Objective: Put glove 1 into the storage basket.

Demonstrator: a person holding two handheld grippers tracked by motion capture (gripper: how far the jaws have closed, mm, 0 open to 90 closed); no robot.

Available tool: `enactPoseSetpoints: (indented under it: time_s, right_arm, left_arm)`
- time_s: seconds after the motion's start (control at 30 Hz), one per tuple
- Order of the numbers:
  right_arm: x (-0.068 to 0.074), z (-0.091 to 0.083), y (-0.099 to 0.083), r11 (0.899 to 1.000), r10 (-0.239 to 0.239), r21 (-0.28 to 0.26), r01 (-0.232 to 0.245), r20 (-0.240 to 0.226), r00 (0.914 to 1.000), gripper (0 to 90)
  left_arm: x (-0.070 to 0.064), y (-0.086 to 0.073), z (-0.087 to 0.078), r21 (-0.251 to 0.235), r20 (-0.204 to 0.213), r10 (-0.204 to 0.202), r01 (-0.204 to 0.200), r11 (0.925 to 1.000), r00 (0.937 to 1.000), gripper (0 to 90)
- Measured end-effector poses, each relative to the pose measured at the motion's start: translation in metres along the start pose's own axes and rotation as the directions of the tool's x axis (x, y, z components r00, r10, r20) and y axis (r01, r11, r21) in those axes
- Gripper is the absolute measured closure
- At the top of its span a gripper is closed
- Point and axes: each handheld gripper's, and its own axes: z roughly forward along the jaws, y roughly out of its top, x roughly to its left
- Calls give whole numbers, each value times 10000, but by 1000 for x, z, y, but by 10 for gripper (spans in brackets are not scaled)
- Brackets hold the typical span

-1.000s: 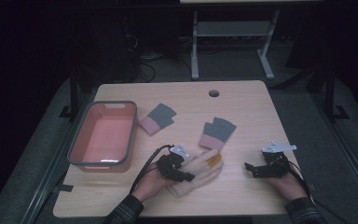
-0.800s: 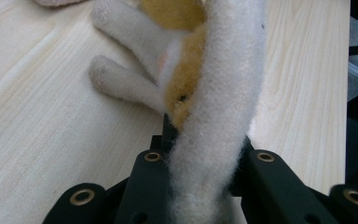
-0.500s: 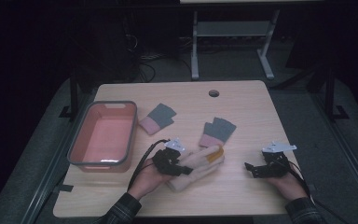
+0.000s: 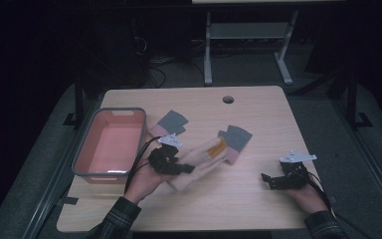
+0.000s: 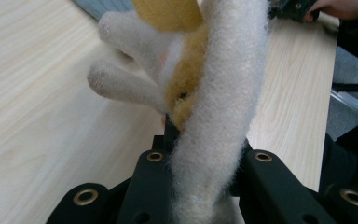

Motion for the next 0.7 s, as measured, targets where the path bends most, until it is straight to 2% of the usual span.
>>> enactPoseSetpoints:
  time_s: [0.37,0.7]
  right_arm:
    - [0,0,0,10000,-35,-29,35,21,10000,85]
    - [0,0,0,10000,-28,-28,28,17,10000,84]
  left_arm:
    - [14,13,-32,-379,-333,-333,320,9988,9989,775]
    - [30,15,-66,-713,-768,-669,614,9956,9948,775]
